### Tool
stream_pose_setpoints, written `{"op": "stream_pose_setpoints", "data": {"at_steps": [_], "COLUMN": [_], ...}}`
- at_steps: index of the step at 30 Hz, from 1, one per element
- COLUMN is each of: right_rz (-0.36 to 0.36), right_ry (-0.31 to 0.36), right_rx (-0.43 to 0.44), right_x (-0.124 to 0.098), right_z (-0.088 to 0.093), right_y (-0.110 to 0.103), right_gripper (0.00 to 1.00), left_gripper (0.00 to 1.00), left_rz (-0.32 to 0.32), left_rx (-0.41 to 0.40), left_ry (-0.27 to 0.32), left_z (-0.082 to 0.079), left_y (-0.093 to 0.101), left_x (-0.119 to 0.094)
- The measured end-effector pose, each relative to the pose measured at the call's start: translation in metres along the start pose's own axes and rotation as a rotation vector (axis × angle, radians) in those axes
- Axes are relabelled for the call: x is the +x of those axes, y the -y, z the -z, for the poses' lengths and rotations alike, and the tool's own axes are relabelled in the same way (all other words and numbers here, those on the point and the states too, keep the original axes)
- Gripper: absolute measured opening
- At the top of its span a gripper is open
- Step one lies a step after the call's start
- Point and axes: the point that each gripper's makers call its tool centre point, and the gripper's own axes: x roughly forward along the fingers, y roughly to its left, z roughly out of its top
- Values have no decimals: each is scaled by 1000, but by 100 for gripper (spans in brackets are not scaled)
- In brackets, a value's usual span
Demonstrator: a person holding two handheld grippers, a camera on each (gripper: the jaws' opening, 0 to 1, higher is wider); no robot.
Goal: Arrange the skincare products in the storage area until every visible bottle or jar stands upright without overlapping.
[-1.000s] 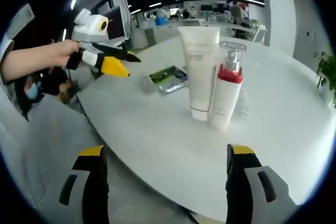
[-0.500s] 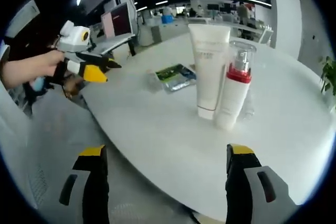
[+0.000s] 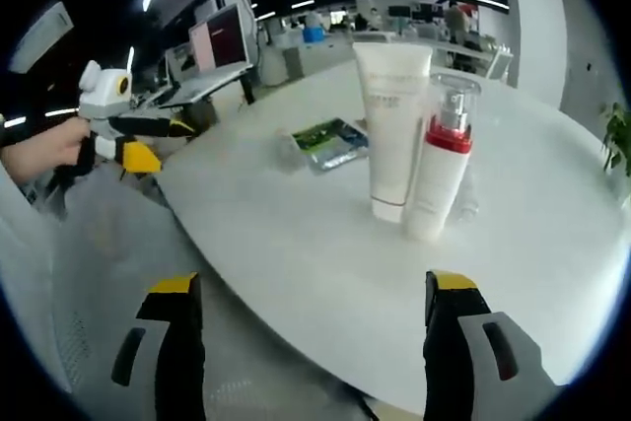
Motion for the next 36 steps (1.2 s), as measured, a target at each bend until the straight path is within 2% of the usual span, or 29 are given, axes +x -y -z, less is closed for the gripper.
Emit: {"op": "stream_pose_setpoints", "data": {"at_steps": [3, 8, 12, 16, 24, 31, 36], "right_rz": [-2, -3, -5, -4, 1, 4, 10], "right_ry": [-2, -1, -5, -5, -12, -23, -18], "right_rx": [4, 7, 3, 8, 5, 3, 34], "right_x": [1, 5, 4, 3, -1, 0, -3], "right_z": [1, 2, 2, 2, 1, 3, 2], "right_y": [1, 5, 3, 1, -3, -2, 0], "right_gripper": [93, 92, 92, 92, 92, 91, 91], "left_gripper": [91, 91, 92, 92, 92, 91, 91], "left_rz": [-10, -20, -18, -30, -26, -22, -15], "left_rx": [-19, -47, -65, -44, -54, -46, -65], "left_ry": [9, -14, 28, 4, 18, 9, 35], "left_z": [5, 20, 10, 13, 10, 12, 5], "left_y": [0, -1, 1, 2, 3, 0, -2], "left_x": [-5, -6, -6, -5, -6, -5, -5]}}
